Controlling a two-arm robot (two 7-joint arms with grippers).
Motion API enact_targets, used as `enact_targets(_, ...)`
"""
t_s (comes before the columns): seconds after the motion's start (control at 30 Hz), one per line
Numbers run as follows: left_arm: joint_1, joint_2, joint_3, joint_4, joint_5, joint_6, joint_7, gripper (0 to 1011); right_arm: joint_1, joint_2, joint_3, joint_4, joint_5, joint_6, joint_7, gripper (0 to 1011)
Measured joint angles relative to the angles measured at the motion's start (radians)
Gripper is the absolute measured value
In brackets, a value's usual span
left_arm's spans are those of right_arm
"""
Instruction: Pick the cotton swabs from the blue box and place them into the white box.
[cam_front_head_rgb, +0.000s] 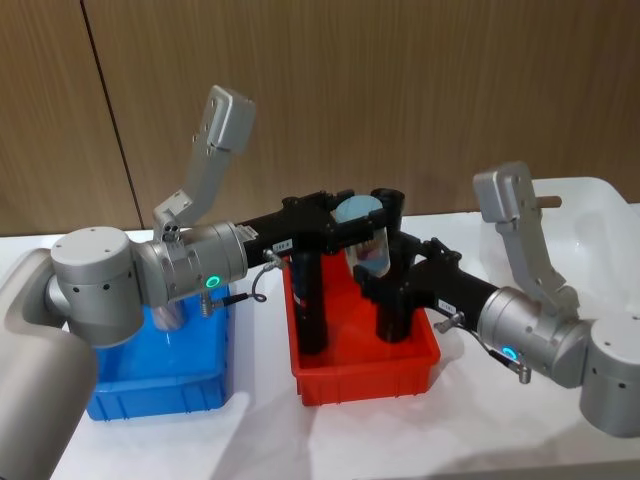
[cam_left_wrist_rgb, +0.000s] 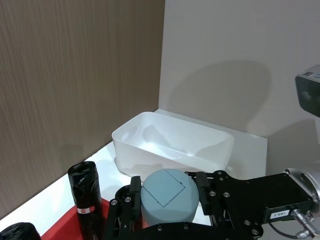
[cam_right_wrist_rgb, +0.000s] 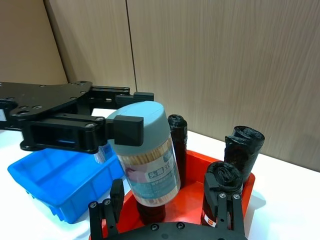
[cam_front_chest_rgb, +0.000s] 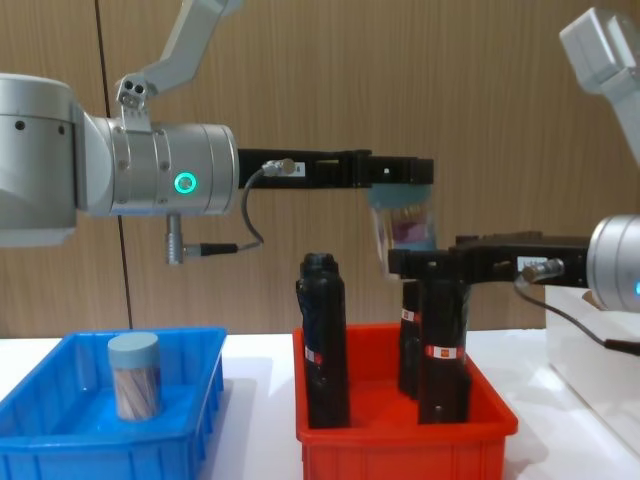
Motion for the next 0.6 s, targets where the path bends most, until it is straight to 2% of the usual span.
enact_targets(0.5, 0.0, 0.0, 0.0, 0.0, 0.0, 0.0, 0.0, 669, 0.057, -0.026, -0.003, 0.089, 0.015, -0.008, 0.005, 1001)
enact_targets(0.6, 0.0, 0.0, 0.0, 0.0, 0.0, 0.0, 0.0, 669, 0.063, -0.029, -0.004, 0.099, 0.018, -0.012, 0.005, 964)
